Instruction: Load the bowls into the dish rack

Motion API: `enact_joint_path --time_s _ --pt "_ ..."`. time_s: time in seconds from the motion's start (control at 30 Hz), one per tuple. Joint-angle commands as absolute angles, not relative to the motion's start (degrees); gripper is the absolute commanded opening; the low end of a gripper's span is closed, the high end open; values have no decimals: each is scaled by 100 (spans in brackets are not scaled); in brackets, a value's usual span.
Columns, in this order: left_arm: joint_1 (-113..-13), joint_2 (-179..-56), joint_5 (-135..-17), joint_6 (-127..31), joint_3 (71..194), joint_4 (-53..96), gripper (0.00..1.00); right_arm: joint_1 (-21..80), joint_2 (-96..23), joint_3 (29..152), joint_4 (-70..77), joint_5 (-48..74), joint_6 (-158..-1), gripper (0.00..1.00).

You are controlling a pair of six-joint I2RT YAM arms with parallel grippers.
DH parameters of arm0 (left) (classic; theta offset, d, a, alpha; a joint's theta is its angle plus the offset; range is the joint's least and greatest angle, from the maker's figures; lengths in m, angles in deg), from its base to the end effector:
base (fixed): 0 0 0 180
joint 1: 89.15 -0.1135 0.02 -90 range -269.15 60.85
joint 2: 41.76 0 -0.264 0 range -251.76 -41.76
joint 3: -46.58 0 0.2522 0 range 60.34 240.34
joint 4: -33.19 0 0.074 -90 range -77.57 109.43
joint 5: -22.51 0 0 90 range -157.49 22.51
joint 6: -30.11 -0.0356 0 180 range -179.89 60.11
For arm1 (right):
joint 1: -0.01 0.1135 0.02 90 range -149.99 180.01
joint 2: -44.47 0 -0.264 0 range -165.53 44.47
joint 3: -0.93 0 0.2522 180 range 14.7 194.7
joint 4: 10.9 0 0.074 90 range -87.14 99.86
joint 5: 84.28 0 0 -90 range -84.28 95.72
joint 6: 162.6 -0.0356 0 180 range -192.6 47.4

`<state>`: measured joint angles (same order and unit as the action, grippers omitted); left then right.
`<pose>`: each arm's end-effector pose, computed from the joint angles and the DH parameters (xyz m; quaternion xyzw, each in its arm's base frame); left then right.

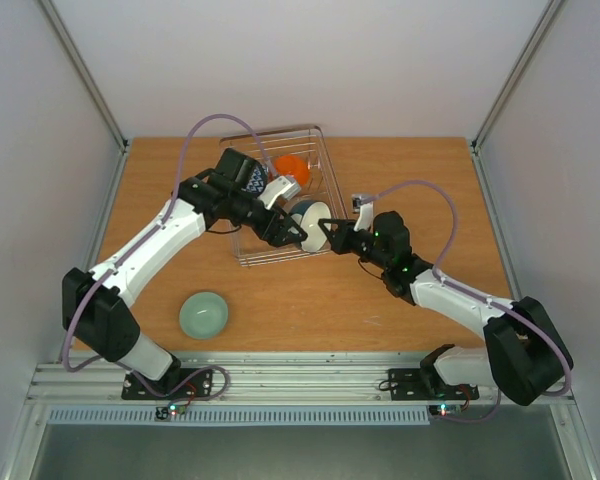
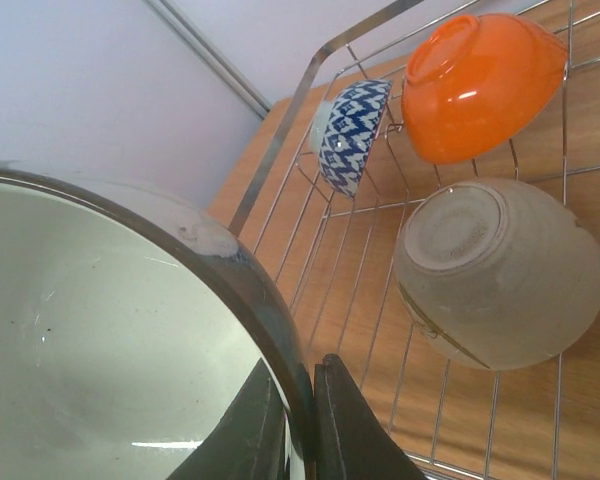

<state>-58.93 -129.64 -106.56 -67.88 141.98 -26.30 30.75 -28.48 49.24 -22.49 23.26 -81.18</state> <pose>0.2677 -0.1819 0.3303 0.3946 0.8063 -0.3694 0.2404 0.2326 0.1508 0.2364 -0.2418 0.7411 0.3193 0.5389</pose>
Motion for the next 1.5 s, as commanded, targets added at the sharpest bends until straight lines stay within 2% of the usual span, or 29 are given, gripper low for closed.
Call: enact_joint_path --time_s 0.0,0.17,0.27,0.33,0.53,0.67,0.7,0.77,0.8,0.87,1.13,1.47 --pt "-5918 -13067 -10810 -6848 14332 -2622 80 3068 -2872 4996 -3220 2630 -8263 1" --pt "-5918 -13086 -10959 -6893 14331 -2640 73 3067 -2948 4961 -3459 2719 -8294 1" --pt "-5918 -13104 -11028 -6907 14344 -2668 62 3066 -2997 4967 -3542 2767 -8305 1" --pt "-5918 -13142 -11108 -6927 14359 -2696 51 3068 -3046 4974 -3613 2812 -8320 1" --pt "-5918 -13237 -11158 -6947 14410 -2768 2 3068 -3245 5050 -3787 2964 -8367 2" --pt "-5918 -13264 -11067 -6930 14417 -2785 0 3068 -3320 5098 -3723 2981 -8334 8" --pt "-5918 -13279 -11021 -6916 14426 -2792 0 3068 -3332 5107 -3701 2978 -8313 12" --pt "-5918 -13281 -10913 -6921 14432 -2783 0 3063 -3327 5119 -3645 2942 -8262 32" --pt "-5918 -13279 -10849 -6921 14421 -2765 1 3063 -3320 5132 -3583 2923 -8231 39" --pt "-5918 -13265 -10692 -6929 14402 -2717 1 3068 -3302 5151 -3484 2851 -8169 45" --pt "-5918 -13093 -10028 -6936 14242 -2425 1 3068 -3140 5073 -3140 2574 -7916 51" --pt "-5919 -12706 -8350 -6838 13848 -1669 0 3068 -2696 4710 -2782 2162 -7566 54"
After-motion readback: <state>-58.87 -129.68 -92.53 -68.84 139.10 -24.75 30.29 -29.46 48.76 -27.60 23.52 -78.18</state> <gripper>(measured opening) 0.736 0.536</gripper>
